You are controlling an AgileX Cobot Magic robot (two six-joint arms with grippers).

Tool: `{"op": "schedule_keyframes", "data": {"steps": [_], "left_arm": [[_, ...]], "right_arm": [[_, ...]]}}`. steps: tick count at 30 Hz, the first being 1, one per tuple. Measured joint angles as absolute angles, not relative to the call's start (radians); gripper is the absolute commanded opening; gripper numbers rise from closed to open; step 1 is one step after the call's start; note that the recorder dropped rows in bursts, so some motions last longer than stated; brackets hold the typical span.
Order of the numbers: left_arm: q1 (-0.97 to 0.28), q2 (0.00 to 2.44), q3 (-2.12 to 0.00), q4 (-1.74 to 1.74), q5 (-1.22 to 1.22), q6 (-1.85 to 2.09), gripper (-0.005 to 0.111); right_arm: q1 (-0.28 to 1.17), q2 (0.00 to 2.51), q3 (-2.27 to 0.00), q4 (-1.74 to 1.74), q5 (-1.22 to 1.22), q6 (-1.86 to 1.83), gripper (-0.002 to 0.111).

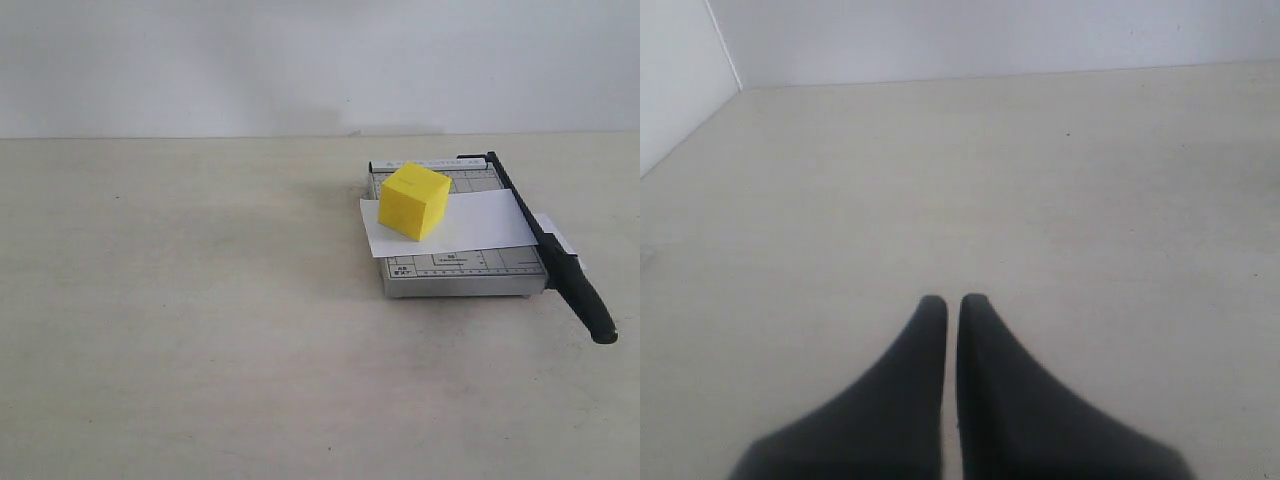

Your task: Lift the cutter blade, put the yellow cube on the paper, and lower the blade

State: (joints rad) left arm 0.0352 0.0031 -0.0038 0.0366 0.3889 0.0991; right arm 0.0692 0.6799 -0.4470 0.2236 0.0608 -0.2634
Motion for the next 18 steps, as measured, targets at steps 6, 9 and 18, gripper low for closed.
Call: {"op": "schedule_keyframes", "data": {"steps": [6,9,18], "left_arm": [[0.035,0.003,-0.004,0.037,0.389,0.099,0.004],[0.035,0.003,-0.004,0.037,0.389,0.099,0.004],[0.035,0.003,-0.004,0.037,0.389,0.099,0.004]], "right_arm": [[0.069,0.352,-0.329,0.228,0.113,-0.181,0.001],[0.069,0.214,-0.289,0.228,0.149,-0.176,0.001],[0.069,0.008,-0.276,0.228,0.296,-0.174,0.001]]}}
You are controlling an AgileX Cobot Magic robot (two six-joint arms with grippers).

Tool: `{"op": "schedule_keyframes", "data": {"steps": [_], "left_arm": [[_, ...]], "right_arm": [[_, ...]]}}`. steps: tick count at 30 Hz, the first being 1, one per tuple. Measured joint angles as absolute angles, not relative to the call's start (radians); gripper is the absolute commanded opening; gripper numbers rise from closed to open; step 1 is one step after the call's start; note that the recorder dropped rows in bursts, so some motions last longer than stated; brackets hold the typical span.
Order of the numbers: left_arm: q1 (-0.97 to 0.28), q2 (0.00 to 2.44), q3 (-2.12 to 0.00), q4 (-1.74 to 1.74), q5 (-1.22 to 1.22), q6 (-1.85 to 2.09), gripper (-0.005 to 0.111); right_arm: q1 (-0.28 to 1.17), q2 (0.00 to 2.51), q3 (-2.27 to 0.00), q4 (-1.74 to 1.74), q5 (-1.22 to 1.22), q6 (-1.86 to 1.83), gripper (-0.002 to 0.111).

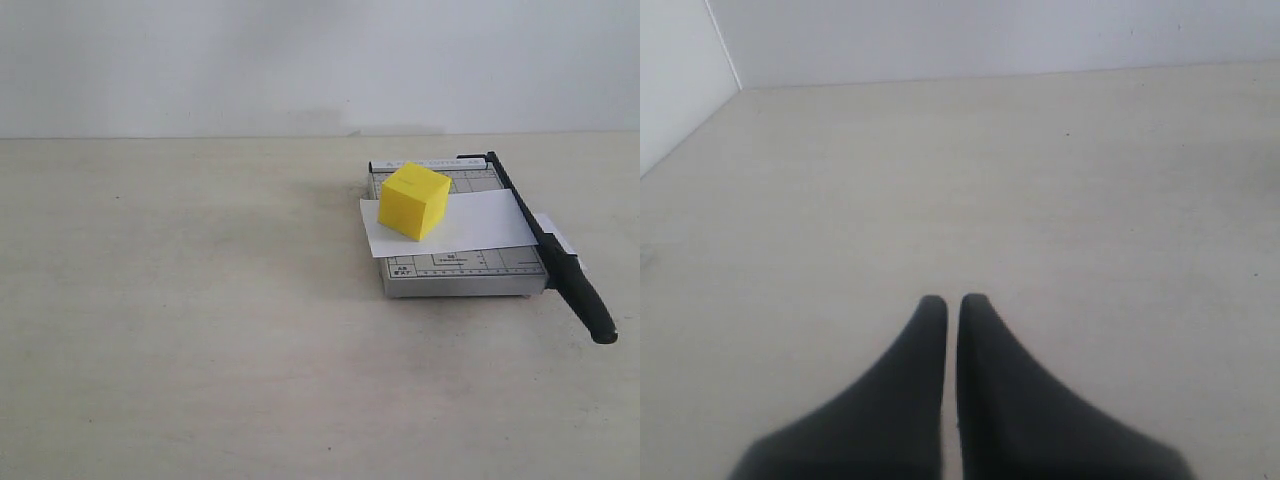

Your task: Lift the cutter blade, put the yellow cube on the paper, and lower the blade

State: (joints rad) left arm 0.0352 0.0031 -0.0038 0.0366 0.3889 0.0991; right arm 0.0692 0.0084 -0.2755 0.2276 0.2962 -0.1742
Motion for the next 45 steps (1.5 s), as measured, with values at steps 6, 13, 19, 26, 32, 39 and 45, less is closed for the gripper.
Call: {"op": "schedule_keyframes", "data": {"steps": [6,13,19,26,32,39,45], "left_arm": [[0.035,0.003,-0.004,0.037,0.389,0.099,0.004],[0.035,0.003,-0.004,0.037,0.389,0.099,0.004],[0.035,0.003,-0.004,0.037,0.389,0.099,0.004],[0.035,0.003,-0.004,0.037,0.389,0.099,0.004],[0.035,0.003,-0.004,0.037,0.389,0.099,0.004],[0.035,0.003,-0.004,0.037,0.389,0.099,0.004],[0.035,0.003,-0.004,0.037,0.389,0.099,0.004]], "right_arm": [[0.069,0.006,-0.276,0.228,0.339,-0.174,0.001],[0.069,0.006,-0.276,0.225,0.429,-0.174,0.001],[0.069,0.006,-0.273,0.224,0.524,-0.174,0.001],[0.069,0.006,-0.191,0.224,0.463,-0.172,0.001],[0.069,0.006,-0.072,0.217,0.279,-0.172,0.001],[0.069,0.005,-0.006,0.178,0.136,-0.159,0.001],[0.069,0.005,-0.006,0.13,0.132,-0.114,0.001]]}}
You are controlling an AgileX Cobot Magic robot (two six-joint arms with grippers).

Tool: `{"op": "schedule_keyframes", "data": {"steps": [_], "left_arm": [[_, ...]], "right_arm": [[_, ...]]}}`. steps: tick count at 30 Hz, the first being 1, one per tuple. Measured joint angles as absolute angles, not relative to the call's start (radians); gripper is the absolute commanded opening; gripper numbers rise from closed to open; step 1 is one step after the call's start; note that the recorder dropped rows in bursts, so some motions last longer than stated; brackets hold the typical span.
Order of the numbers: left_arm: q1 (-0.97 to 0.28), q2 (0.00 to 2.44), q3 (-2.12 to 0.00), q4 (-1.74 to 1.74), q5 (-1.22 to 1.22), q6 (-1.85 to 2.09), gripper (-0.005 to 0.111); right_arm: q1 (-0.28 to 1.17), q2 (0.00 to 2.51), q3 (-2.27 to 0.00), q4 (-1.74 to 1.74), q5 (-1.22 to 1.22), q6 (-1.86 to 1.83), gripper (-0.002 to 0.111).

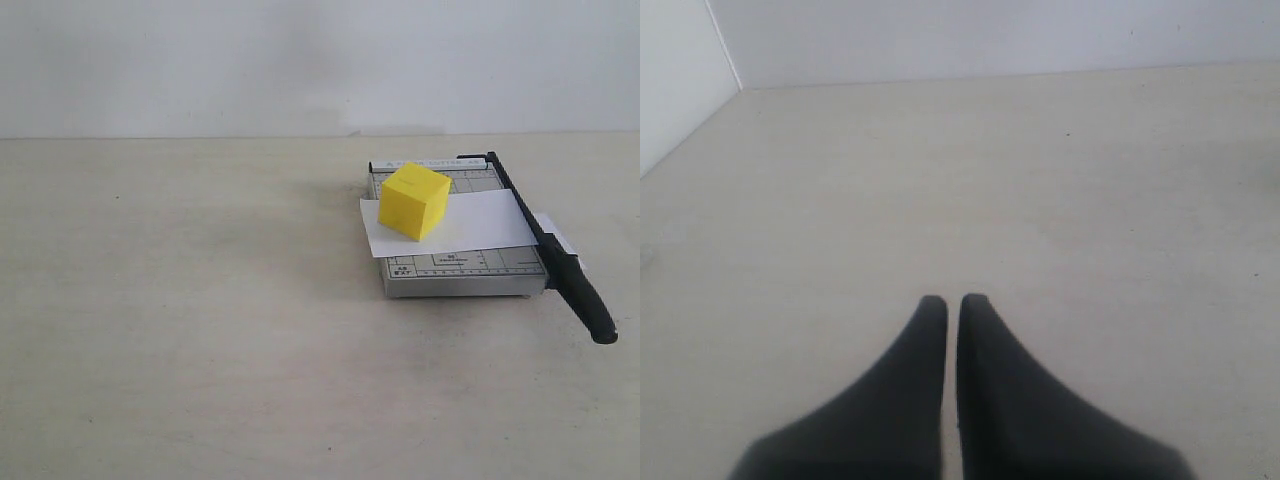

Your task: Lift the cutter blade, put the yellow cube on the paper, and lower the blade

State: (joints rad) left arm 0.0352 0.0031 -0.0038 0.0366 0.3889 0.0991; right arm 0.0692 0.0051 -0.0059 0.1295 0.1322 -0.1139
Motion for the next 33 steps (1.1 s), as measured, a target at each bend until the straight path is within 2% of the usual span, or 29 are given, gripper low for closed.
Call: {"op": "schedule_keyframes", "data": {"steps": [33], "left_arm": [[0.035,0.003,-0.004,0.037,0.389,0.099,0.004]], "right_arm": [[0.069,0.005,-0.003,0.1,0.152,-0.067,0.001]]}}
